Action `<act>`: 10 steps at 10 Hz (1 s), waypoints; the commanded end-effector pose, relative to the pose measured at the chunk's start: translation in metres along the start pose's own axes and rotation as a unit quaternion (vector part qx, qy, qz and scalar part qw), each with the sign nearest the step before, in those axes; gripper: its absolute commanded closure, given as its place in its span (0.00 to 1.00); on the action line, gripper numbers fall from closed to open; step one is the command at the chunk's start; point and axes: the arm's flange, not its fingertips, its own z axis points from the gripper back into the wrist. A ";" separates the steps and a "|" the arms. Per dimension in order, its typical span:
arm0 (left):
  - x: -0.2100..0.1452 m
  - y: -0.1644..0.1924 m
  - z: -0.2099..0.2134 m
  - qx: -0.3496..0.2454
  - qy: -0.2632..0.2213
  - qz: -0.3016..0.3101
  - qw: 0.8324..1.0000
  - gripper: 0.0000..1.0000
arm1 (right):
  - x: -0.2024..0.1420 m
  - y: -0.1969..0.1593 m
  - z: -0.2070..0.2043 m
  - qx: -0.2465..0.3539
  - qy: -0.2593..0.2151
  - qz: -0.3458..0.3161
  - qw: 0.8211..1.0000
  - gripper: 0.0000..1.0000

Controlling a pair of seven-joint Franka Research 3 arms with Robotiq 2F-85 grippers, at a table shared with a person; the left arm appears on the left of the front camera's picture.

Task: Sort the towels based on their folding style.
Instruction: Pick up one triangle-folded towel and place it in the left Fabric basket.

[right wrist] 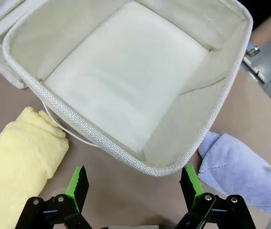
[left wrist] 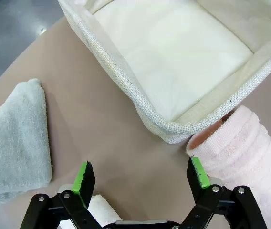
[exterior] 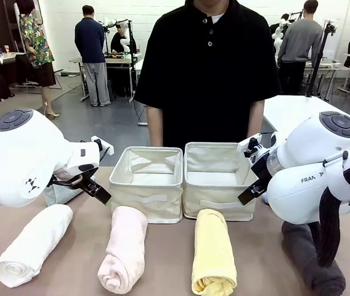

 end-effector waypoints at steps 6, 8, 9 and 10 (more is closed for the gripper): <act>0.056 -0.009 0.172 0.055 -0.031 -0.070 0.996 0.00 | -0.002 0.015 0.178 -0.058 -0.019 -0.004 0.998 0.00; 0.081 -0.025 0.232 0.060 -0.023 -0.089 0.994 0.00 | 0.007 0.023 0.247 -0.062 -0.035 -0.023 0.997 0.00; 0.093 -0.031 0.259 0.074 -0.019 -0.092 0.993 0.00 | 0.012 0.031 0.280 -0.076 -0.046 -0.030 0.996 0.00; 0.098 -0.031 0.272 0.069 -0.027 -0.081 0.994 0.00 | 0.015 0.037 0.298 -0.091 -0.056 -0.034 0.994 0.00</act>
